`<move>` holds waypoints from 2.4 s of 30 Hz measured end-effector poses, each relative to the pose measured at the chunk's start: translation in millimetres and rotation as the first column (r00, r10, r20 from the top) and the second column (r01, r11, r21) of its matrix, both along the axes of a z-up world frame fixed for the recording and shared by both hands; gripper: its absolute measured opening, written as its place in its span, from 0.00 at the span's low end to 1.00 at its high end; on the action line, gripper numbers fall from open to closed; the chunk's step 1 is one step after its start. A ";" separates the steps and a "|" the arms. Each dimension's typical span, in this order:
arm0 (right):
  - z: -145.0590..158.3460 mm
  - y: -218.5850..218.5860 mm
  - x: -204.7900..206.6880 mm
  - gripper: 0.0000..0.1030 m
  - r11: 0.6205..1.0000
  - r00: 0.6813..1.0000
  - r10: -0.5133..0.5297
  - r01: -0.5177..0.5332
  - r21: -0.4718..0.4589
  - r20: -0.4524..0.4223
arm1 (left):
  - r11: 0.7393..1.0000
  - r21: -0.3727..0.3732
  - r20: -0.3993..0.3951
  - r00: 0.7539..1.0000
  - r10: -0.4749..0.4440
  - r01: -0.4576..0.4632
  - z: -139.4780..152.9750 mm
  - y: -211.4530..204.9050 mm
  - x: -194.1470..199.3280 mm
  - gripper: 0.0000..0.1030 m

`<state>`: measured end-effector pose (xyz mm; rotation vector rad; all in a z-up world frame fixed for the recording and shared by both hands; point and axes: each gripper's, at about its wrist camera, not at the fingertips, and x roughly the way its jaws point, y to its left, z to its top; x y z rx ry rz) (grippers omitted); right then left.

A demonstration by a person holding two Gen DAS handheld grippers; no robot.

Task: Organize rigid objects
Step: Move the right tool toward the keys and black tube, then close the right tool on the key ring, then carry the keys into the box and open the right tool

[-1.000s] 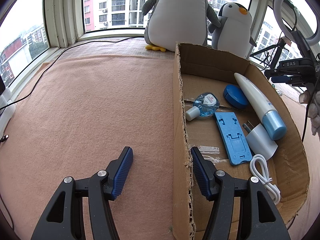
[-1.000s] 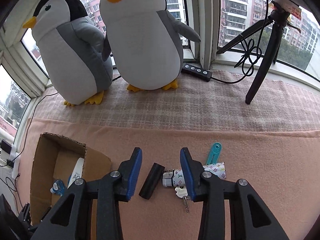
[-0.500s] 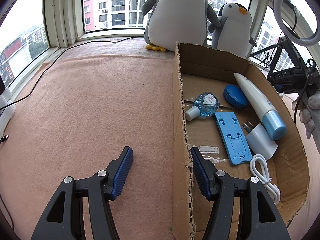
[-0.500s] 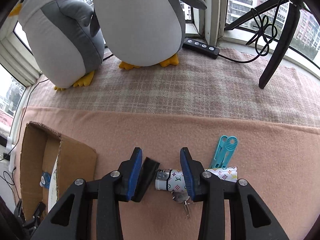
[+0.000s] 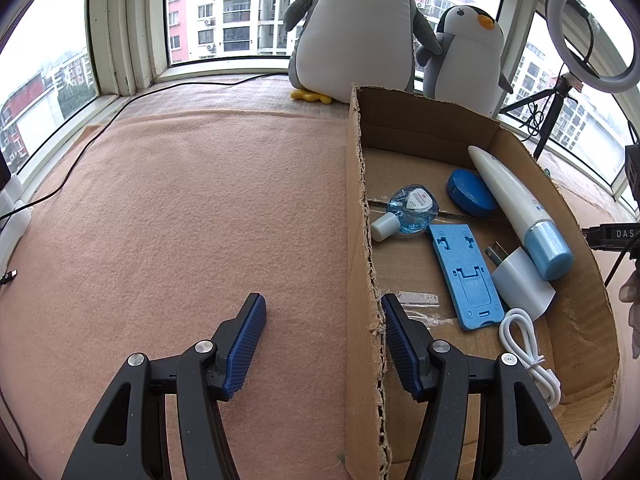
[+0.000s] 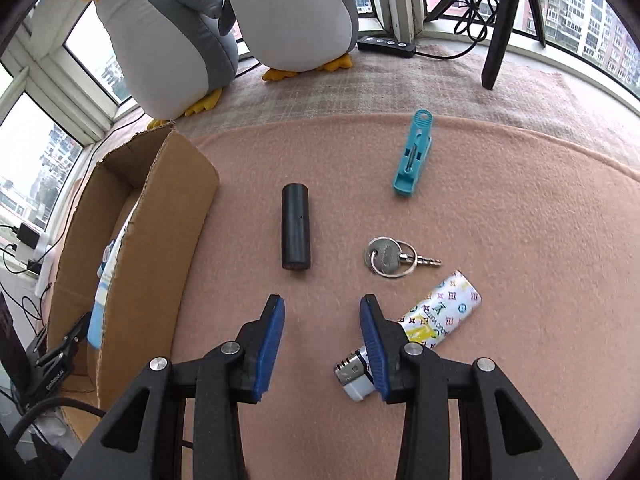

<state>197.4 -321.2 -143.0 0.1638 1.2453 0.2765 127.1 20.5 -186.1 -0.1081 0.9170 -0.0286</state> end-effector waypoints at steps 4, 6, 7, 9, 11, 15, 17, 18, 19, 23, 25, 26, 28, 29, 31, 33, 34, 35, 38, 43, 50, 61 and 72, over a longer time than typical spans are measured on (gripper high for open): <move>2.5 -10.6 -17.3 0.35 1.000 1.000 -0.020 0.020 0.001 0.010 | 1.000 0.000 0.000 1.000 0.000 0.000 -0.1 0.6 -0.5 0.62; 1.8 -17.2 -22.8 0.34 0.999 0.999 -0.030 0.031 -0.027 0.013 | 1.000 0.000 0.000 1.000 0.000 0.000 -0.1 0.7 -0.5 0.62; 1.9 -21.9 -24.9 0.34 0.999 0.999 -0.038 0.038 -0.029 0.017 | 1.000 0.000 0.000 1.000 0.000 0.000 -0.1 0.8 -0.6 0.62; 2.2 -29.9 -25.4 0.34 0.998 0.998 -0.063 0.063 -0.018 0.019 | 1.000 0.000 0.000 1.000 0.000 0.000 -0.1 0.7 -0.6 0.62; 3.4 -34.9 -24.7 0.34 0.994 0.995 -0.090 0.092 -0.058 0.031 | 1.000 0.000 0.000 1.000 0.000 0.000 -0.1 0.8 -0.7 0.62; 3.1 -43.8 -21.1 0.34 0.989 0.989 -0.143 0.144 -0.016 0.029 | 1.000 0.000 0.000 1.000 0.000 0.000 -0.1 0.8 -0.7 0.62; 4.4 -45.3 -18.7 0.34 0.984 0.985 -0.170 0.168 0.053 0.019 | 1.000 0.000 0.000 1.000 0.000 0.000 -0.1 0.4 -0.4 0.62; 4.5 -45.3 -17.3 0.34 0.980 0.983 -0.182 0.181 0.087 0.008 | 1.000 0.000 0.000 1.000 0.000 0.000 -0.1 0.8 -0.7 0.62; 3.9 -44.2 -14.4 0.34 0.974 0.980 -0.197 0.196 0.110 -0.005 | 1.000 0.000 0.000 1.000 0.000 0.000 -0.1 0.9 -0.8 0.62; -1.3 -50.0 -3.5 0.34 0.937 0.956 -0.287 0.292 0.189 -0.058 | 1.000 -0.001 0.000 1.000 0.000 0.000 -0.2 0.9 -0.8 0.62; -4.1 -56.5 0.6 0.34 0.909 0.938 -0.336 0.345 0.232 -0.080 | 1.000 -0.001 0.000 1.000 0.000 0.000 -0.2 0.9 -0.8 0.62; -5.4 -59.4 2.4 0.34 0.896 0.930 -0.357 0.369 0.249 -0.093 | 1.000 -0.001 0.000 1.000 0.000 0.000 -0.2 0.9 -0.9 0.62; -7.8 -63.5 6.9 0.34 0.874 0.915 -0.387 0.403 0.274 -0.112 | 1.000 -0.001 0.001 1.000 0.000 0.000 -0.2 0.9 -0.9 0.62; -7.8 -63.9 9.1 0.34 0.869 0.912 -0.394 0.410 0.277 -0.116 | 1.000 -0.001 0.000 1.000 -0.001 0.001 -0.2 0.9 -0.9 0.62; -7.3 -62.4 14.5 0.34 0.869 0.911 -0.396 0.413 0.274 -0.117 | 1.000 -0.001 0.000 1.000 -0.001 0.001 -0.5 1.0 0.0 0.62; -7.8 -59.2 19.1 0.30 0.873 0.912 -0.393 0.410 0.264 -0.116 | 1.000 -0.002 0.000 1.000 -0.001 0.001 -0.5 0.9 0.0 0.62; -8.6 -57.3 21.7 0.28 0.876 0.913 -0.391 0.408 0.256 -0.116 | 1.000 -0.002 0.000 1.000 0.000 0.000 -0.5 1.0 -0.1 0.62; -9.3 -55.5 24.1 0.26 0.880 0.913 -0.390 0.407 0.246 -0.115 | 1.000 -0.001 0.001 1.000 0.000 0.000 -0.5 1.0 -0.1 0.62; -9.6 -52.9 27.7 0.20 0.889 0.917 -0.382 0.398 0.227 -0.111 | 1.000 -0.002 0.001 1.000 0.000 0.000 -0.5 0.5 0.3 0.62; -10.7 -48.8 29.9 0.12 0.910 0.928 -0.362 0.373 0.179 -0.093 | 1.000 -0.002 0.001 1.000 -0.001 0.001 -0.6 1.0 -0.1 0.62; -7.6 -48.9 25.6 0.03 0.921 0.934 -0.351 0.356 0.157 -0.060 | 1.000 -0.002 0.001 1.000 0.000 0.000 -0.5 0.7 0.1 0.62; 28.1 -37.8 -2.9 0.02 0.954 0.952 -0.293 0.285 0.092 0.086 | 1.000 -0.002 0.001 1.000 -0.001 0.001 -0.6 1.3 -0.4 0.62; 86.8 10.9 -27.3 0.02 0.978 0.955 -0.189 0.161 0.134 0.229 | 1.000 -0.002 0.001 1.000 -0.001 0.001 -0.6 1.4 -0.5 0.62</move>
